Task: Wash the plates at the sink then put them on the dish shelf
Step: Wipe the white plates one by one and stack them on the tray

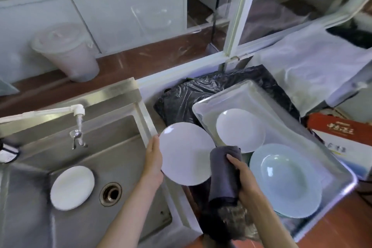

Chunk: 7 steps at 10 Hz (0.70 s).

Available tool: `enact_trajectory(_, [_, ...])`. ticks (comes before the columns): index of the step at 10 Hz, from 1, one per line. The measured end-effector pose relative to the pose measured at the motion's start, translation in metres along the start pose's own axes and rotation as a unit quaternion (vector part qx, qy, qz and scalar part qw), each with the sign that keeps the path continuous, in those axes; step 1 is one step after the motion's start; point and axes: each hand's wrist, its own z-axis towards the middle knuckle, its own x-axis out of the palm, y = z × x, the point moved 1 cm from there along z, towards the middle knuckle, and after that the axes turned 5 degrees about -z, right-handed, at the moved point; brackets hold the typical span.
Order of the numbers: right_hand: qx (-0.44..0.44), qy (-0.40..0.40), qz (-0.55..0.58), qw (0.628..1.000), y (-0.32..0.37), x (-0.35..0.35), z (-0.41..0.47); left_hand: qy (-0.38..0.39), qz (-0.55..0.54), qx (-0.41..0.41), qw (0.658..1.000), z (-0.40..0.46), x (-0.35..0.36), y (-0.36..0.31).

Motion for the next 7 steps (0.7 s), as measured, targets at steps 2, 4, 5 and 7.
enact_trajectory(2, [-0.044,-0.059,0.025,0.997,0.034,-0.067,0.044,0.075,0.033,-0.007,0.997,0.031,0.092,0.021])
enact_trajectory(4, [-0.055,-0.083,-0.008,0.995,0.059,-0.111,0.080,0.038,0.034,0.003,0.999,0.050,0.171,0.036])
enact_trajectory(5, [-0.061,-0.101,-0.026,0.993,0.068,-0.121,0.096,0.034,0.044,0.001,0.998,0.062,0.196,0.046])
enact_trajectory(7, [-0.082,-0.131,-0.083,0.984,0.078,-0.133,0.117,0.026,0.059,0.012,0.998,0.077,0.232,0.055])
